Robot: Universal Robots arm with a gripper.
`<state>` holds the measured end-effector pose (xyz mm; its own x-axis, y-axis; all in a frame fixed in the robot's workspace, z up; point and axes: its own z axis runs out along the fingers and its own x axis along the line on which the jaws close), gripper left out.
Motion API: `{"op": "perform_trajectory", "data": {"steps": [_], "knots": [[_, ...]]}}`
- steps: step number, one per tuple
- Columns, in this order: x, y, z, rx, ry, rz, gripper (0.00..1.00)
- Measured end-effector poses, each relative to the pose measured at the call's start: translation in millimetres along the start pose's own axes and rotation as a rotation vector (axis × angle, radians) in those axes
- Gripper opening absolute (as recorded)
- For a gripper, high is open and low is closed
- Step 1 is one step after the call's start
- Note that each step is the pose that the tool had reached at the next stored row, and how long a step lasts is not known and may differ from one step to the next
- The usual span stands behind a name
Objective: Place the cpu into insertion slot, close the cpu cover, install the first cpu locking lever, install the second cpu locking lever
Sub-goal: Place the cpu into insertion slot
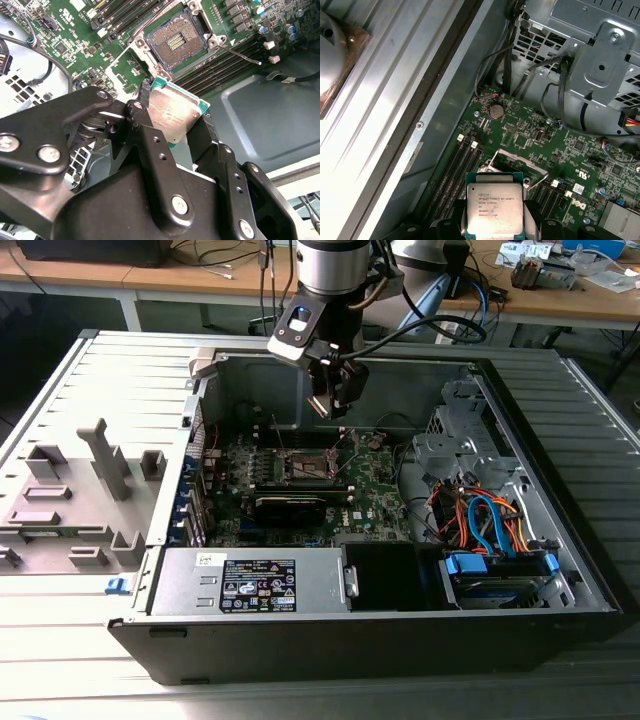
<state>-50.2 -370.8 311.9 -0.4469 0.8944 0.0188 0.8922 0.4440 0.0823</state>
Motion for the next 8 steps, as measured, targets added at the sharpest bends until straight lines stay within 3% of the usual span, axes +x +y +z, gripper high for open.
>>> {"op": "perform_trajectory", "data": {"steps": [8], "knots": [[0.0,0.0,0.3,-0.0003,-0.0012,0.015,0.54]]}}
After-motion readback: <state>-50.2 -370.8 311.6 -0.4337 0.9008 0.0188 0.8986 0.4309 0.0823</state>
